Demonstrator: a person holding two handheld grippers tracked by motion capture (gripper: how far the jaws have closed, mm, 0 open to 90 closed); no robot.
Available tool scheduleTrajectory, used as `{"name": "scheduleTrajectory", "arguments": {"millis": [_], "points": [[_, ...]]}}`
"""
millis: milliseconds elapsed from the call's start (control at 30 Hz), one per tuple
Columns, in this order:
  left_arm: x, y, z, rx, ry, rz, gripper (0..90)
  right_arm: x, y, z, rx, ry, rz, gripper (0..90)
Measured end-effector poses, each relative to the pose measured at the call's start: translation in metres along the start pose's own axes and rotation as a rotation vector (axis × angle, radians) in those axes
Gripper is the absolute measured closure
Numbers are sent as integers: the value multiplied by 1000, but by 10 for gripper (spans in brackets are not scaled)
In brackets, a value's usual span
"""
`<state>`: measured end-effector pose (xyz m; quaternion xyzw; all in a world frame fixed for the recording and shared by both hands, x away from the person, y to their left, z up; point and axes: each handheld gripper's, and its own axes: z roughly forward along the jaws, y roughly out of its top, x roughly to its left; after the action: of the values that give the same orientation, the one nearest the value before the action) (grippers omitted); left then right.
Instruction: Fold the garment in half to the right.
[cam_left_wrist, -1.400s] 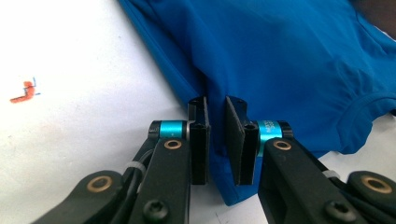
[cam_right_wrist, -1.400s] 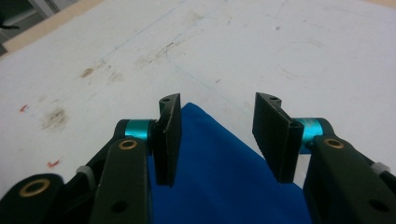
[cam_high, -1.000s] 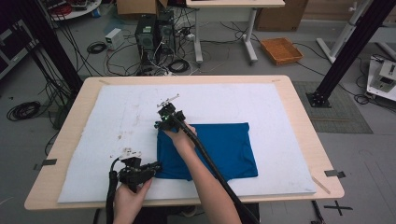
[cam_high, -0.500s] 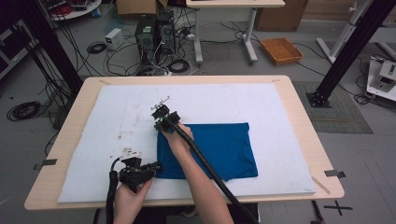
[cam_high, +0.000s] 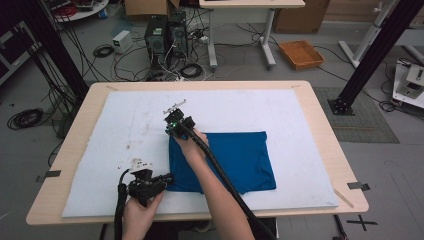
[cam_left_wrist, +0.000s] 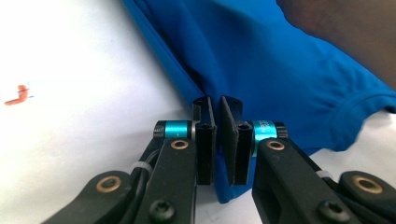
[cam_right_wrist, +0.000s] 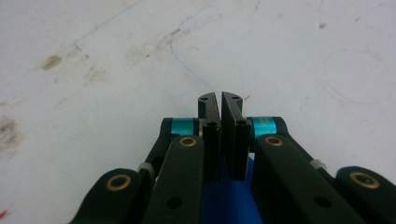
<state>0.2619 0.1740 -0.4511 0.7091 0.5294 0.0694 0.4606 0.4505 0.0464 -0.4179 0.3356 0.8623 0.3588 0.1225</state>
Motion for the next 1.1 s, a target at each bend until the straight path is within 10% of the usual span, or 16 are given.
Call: {"name": "scheduleTrajectory", "arguments": {"millis": [533, 1100], "points": [[-43, 24, -1, -67, -121, 56, 842, -34, -1, -62, -110, 84, 18, 870], [-112, 49, 52, -50, -241, 124, 845, -108, -41, -131, -168, 85, 101, 871]]}}
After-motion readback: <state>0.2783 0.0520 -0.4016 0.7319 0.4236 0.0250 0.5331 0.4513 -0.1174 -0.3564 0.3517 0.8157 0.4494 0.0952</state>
